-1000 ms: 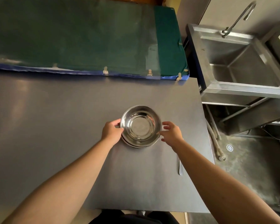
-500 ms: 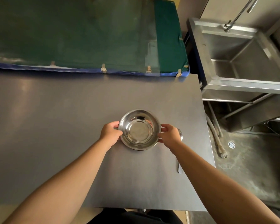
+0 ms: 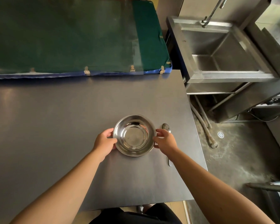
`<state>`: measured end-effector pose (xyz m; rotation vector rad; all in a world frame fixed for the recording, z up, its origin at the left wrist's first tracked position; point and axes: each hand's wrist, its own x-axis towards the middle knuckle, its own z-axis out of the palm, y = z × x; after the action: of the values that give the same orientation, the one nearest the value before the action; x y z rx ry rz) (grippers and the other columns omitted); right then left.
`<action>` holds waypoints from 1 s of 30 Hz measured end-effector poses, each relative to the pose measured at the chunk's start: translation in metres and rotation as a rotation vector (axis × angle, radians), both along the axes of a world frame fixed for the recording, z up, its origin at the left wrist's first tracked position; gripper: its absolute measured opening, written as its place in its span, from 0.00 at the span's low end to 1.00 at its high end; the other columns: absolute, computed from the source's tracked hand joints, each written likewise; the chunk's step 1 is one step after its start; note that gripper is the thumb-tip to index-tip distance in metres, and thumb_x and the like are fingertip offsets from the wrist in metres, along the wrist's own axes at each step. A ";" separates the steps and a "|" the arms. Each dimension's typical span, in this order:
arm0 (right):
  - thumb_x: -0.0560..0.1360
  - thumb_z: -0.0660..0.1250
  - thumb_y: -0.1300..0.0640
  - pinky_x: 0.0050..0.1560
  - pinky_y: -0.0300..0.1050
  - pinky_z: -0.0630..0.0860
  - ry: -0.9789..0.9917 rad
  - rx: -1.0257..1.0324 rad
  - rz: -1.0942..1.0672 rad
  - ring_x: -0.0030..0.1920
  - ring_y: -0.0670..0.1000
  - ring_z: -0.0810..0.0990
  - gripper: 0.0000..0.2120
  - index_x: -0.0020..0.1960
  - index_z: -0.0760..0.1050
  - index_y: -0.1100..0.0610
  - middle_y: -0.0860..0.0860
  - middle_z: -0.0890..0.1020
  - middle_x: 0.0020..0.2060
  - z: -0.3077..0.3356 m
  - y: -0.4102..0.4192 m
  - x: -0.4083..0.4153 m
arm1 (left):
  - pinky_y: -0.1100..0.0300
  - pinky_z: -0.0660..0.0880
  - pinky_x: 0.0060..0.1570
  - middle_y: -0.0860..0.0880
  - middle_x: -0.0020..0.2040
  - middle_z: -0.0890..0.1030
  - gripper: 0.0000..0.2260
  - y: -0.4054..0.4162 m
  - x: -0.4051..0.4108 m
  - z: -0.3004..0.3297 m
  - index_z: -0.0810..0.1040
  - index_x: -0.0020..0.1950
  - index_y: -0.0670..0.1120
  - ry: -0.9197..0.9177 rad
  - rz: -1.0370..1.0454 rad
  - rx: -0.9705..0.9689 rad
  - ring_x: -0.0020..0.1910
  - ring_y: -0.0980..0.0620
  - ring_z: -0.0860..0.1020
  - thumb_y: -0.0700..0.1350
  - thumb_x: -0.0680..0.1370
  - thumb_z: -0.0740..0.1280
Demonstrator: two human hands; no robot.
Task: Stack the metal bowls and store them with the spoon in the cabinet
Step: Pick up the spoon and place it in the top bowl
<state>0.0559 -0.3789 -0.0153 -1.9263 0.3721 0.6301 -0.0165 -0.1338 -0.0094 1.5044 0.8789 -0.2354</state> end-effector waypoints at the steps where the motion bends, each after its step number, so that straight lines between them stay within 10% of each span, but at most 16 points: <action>1: 0.76 0.69 0.61 0.48 0.53 0.85 -0.009 -0.023 0.005 0.43 0.53 0.84 0.20 0.68 0.75 0.58 0.52 0.82 0.53 0.000 -0.002 0.000 | 0.47 0.82 0.52 0.46 0.58 0.82 0.27 -0.001 0.000 0.000 0.77 0.69 0.47 -0.002 0.008 -0.003 0.55 0.45 0.82 0.28 0.73 0.63; 20: 0.77 0.66 0.55 0.55 0.51 0.74 -0.086 -0.629 0.199 0.59 0.61 0.78 0.18 0.63 0.73 0.61 0.60 0.76 0.62 -0.005 -0.034 0.001 | 0.44 0.81 0.55 0.42 0.64 0.78 0.27 -0.006 -0.016 -0.002 0.72 0.73 0.44 -0.009 0.080 -0.065 0.59 0.42 0.80 0.28 0.76 0.66; 30: 0.74 0.63 0.61 0.40 0.45 0.72 -0.027 -0.651 0.223 0.41 0.60 0.78 0.05 0.41 0.76 0.59 0.59 0.83 0.43 -0.005 -0.028 0.007 | 0.56 0.83 0.44 0.45 0.63 0.78 0.27 -0.001 -0.025 0.000 0.71 0.74 0.45 0.003 0.069 -0.014 0.53 0.50 0.81 0.32 0.76 0.68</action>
<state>0.0632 -0.4066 -0.0203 -2.6226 0.3766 0.6783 -0.0412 -0.1346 -0.0098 1.4585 0.9278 -0.1927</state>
